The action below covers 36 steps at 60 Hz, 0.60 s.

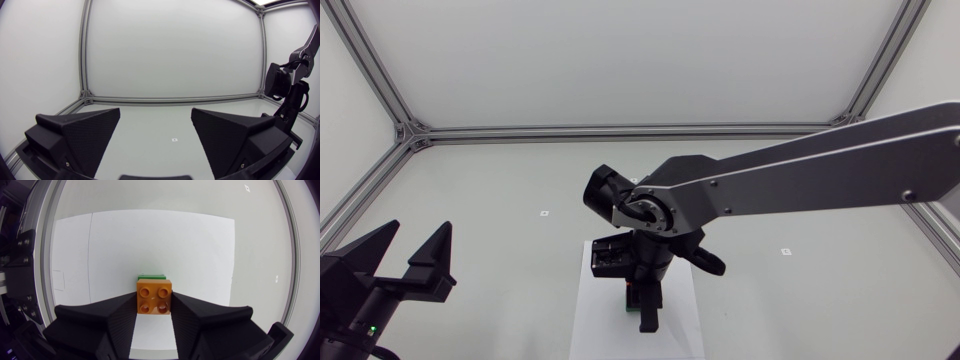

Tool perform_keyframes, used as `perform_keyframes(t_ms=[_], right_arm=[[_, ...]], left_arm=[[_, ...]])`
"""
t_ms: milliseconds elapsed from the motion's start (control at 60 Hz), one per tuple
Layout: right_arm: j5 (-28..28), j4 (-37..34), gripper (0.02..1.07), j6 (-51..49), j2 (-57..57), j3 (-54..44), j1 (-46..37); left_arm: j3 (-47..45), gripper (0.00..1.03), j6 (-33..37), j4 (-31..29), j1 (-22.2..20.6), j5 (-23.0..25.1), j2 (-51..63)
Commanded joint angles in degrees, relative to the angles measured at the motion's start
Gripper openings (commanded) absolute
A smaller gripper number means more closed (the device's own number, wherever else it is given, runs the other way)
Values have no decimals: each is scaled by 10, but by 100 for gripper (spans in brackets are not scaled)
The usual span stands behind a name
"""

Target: Pick up the orange 2x2 brick with the right arm and stack it on top of the green 2x2 brick in the center

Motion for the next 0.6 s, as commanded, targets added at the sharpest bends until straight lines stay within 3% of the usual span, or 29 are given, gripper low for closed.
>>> perform_keyframes(t_ms=[0, 583], right_arm=[[-5, -6, 28, 6, 20, 11, 0], [-2, -12, 28, 19, 18, -4, -3]], left_arm=[[-23, 99, 3, -6, -4, 2, -1], [-23, 99, 3, -6, -4, 2, -1]])
